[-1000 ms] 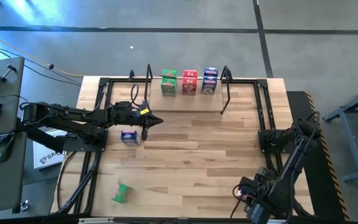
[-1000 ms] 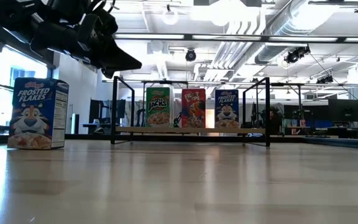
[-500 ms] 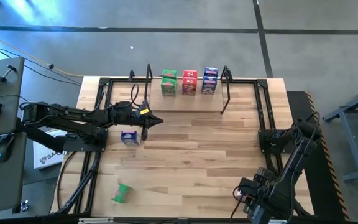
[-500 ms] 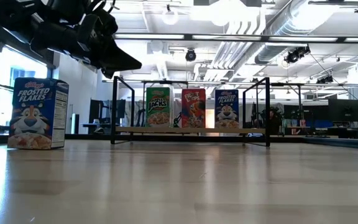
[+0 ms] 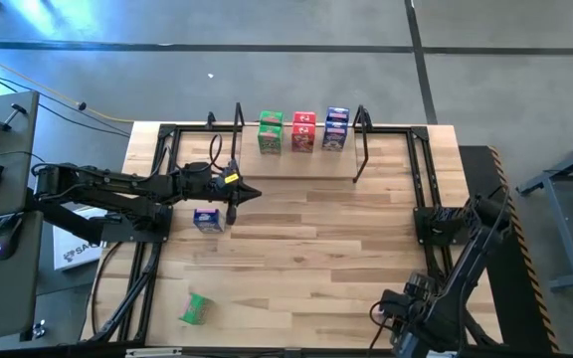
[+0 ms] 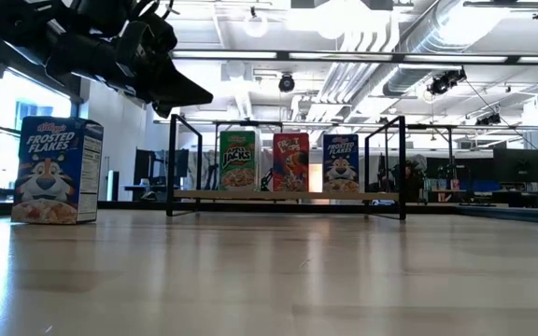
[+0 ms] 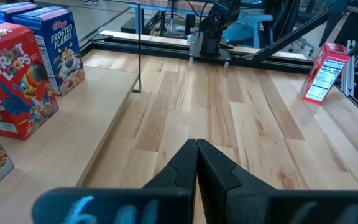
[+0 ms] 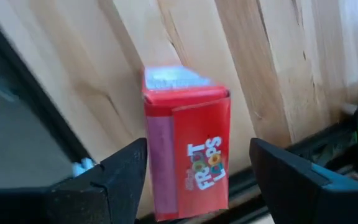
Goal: Stack cereal on shelf
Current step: Put the red cereal box on the shelf aligned with the other red cereal boxes
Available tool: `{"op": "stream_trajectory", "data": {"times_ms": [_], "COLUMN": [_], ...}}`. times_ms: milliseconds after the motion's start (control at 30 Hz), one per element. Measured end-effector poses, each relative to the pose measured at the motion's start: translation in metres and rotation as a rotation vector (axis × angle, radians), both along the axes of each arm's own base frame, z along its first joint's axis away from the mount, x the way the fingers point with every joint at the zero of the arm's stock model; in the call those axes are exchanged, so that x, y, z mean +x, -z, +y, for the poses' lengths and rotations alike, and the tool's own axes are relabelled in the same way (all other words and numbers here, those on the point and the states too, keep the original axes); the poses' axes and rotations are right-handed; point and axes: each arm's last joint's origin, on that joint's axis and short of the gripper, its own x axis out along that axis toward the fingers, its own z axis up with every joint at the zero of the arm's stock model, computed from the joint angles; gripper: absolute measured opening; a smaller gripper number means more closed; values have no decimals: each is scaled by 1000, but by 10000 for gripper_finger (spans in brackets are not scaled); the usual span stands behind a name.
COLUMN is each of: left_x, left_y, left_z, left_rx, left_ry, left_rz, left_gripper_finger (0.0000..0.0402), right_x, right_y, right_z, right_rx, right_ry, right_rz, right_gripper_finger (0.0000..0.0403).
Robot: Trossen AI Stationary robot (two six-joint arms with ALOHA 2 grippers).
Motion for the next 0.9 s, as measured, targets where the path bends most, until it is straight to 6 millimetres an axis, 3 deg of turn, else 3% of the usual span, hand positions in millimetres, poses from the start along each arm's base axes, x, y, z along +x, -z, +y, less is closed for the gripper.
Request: {"op": "stream_trajectory", "data": {"times_ms": [233, 400, 667, 900], "left_x": [0, 0, 0, 0], "left_y": [0, 0, 1, 1], "left_z": [0, 0, 0, 0], "left_rx": [-1, -10, -26, -11], "left_ry": [1, -1, -5, -3], "left_rz": [0, 0, 8, 9], "left_gripper_finger": [3, 3, 3, 3], "right_x": [-8, -2, 11, 43], "right_y": [34, 36, 14, -27], "right_z": [-3, -4, -19, -59], "right_rx": [34, 55, 142, 209], "right_ry": [-27, -33, 11, -24], "right_rz": [101, 69, -7, -137], "right_gripper_finger": [251, 224, 166, 135]}}
